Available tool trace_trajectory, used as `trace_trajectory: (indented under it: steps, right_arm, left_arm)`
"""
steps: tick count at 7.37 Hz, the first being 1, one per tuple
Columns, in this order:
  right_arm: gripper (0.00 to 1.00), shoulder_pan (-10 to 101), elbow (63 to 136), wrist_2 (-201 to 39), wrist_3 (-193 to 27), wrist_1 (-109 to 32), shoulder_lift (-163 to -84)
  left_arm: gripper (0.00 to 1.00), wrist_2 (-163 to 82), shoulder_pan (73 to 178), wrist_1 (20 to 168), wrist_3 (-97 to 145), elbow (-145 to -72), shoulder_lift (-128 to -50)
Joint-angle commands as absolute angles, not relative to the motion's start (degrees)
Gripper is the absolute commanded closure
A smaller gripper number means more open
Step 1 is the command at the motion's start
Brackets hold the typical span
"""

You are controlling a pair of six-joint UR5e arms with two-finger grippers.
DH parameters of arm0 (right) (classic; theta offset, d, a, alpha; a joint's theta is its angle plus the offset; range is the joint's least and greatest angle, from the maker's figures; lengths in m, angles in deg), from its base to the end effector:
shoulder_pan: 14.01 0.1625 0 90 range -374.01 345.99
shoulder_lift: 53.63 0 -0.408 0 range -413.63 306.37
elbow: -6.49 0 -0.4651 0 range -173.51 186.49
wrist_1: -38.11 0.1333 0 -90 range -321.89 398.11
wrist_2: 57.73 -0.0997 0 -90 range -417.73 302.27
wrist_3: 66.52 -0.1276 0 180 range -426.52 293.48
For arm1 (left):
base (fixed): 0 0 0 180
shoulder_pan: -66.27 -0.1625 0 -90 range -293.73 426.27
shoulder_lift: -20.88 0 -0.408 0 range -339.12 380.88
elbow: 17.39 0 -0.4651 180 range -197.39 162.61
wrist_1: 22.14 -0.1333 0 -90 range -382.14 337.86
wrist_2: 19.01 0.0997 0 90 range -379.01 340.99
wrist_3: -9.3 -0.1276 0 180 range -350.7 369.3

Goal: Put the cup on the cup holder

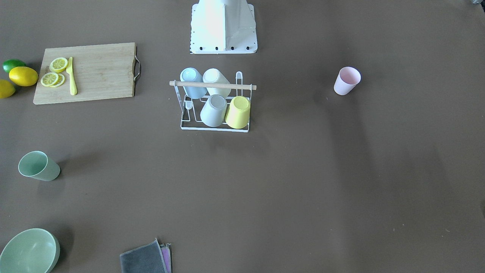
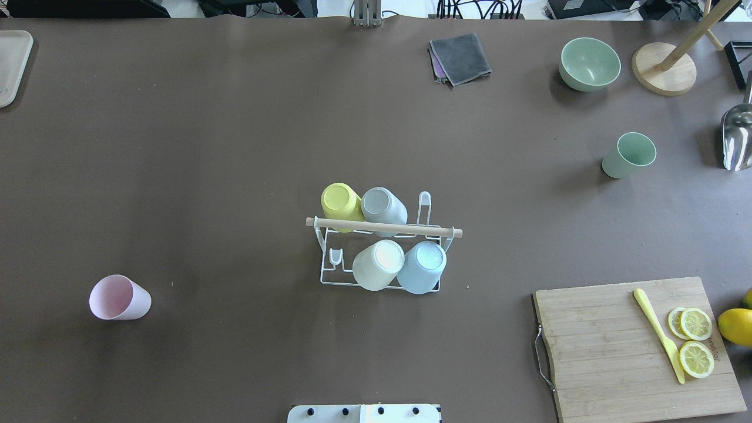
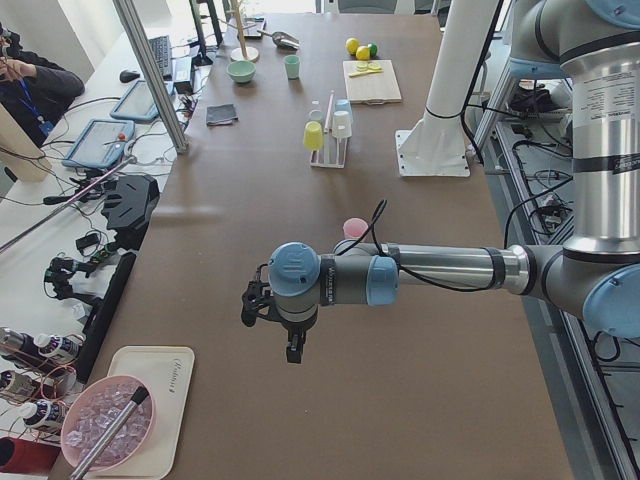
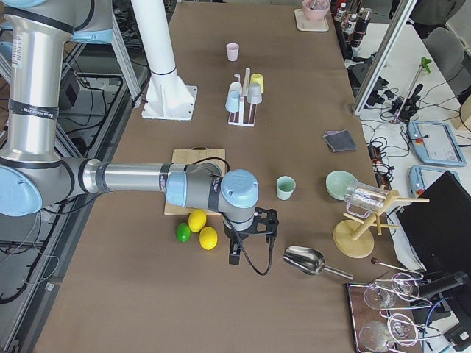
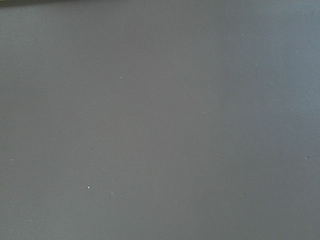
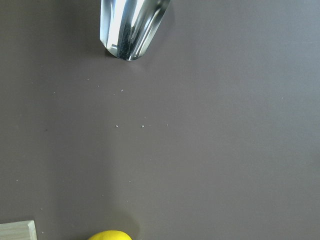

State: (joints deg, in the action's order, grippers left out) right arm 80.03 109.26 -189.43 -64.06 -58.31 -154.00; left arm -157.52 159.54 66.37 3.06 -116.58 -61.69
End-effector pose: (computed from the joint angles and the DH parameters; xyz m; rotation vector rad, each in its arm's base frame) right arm 0.0824 -0.4794 0.6464 -0.0257 -0.7302 0.0519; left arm -0.0669 -0.5092 0.6369 0.0746 0.8435 0.0507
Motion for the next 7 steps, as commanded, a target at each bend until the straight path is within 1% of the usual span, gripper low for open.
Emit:
trace_trajectory:
  steps: [1, 7]
  right_arm:
    - [0.0, 79.9, 109.0, -189.4, -64.1, -58.4, -154.0]
    - [0.0, 79.0, 109.1, -189.5, -64.0, -57.8, -153.9]
  left_arm:
    - [0.01, -157.2, 159.8, 66.5, 2.8, -116.7, -61.3]
    - [0.01, -157.5, 159.6, 66.6, 2.9, -116.8, -62.7]
